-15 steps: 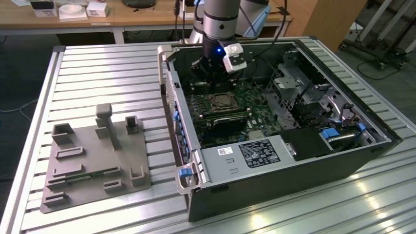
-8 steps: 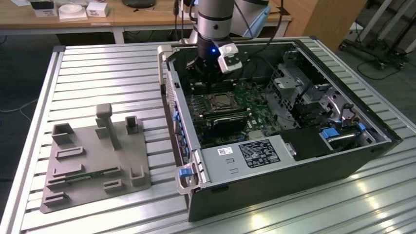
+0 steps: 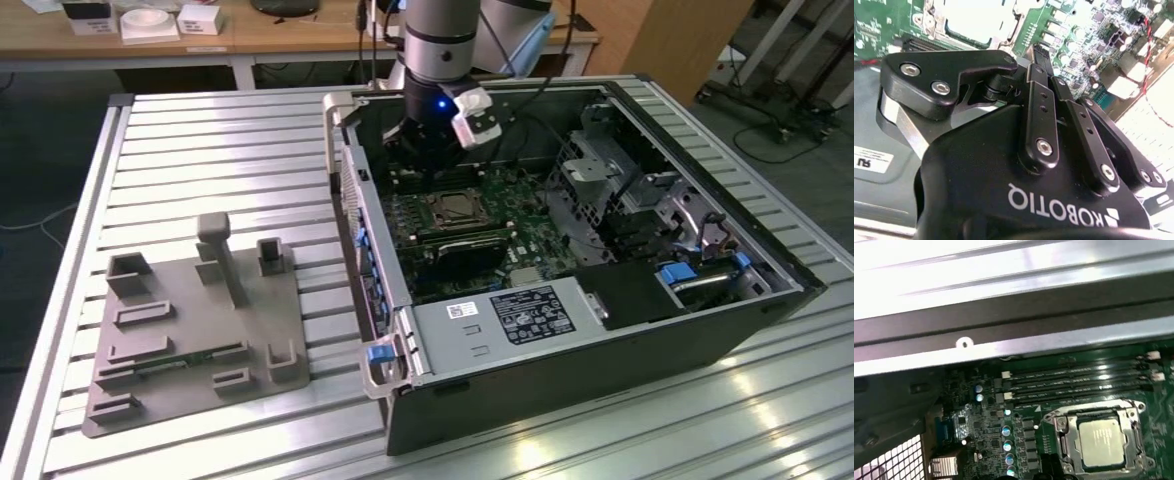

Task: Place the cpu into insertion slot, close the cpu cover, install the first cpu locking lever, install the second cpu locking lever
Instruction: 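Install the first cpu locking lever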

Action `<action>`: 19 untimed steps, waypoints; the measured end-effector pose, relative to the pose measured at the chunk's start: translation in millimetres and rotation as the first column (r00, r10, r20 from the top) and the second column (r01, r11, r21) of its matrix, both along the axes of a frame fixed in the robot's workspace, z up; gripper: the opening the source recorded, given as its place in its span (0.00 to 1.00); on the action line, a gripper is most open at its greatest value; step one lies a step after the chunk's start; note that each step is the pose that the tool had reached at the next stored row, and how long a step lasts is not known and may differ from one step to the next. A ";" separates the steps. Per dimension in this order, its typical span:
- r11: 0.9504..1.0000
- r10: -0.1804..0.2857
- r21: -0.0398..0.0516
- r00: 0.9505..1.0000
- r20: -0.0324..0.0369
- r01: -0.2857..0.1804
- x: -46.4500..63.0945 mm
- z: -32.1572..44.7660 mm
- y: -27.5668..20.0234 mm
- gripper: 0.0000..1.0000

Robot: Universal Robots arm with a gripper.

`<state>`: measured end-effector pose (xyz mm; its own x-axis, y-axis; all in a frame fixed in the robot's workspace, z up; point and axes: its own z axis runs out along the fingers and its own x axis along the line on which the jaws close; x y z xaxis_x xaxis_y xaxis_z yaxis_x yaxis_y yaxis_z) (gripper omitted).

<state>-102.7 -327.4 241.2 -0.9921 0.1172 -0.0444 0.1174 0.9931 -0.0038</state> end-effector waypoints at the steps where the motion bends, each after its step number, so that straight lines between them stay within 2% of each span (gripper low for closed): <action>1: 1.000 0.012 0.001 1.000 0.000 -0.012 -0.1 -0.2 0.0 0.10; 8: 0.995 0.100 0.005 0.995 0.000 -0.100 -0.8 -1.0 -0.1 0.10; 14: 0.993 0.118 0.005 0.993 0.000 -0.118 -9.0 -1.1 0.5 0.10; 19: 0.991 0.132 0.005 0.991 0.000 -0.132 -10.9 -1.2 4.8 0.10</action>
<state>-113.5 -322.6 240.0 -0.9989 -0.0146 -0.0442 -0.0147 0.9999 0.0011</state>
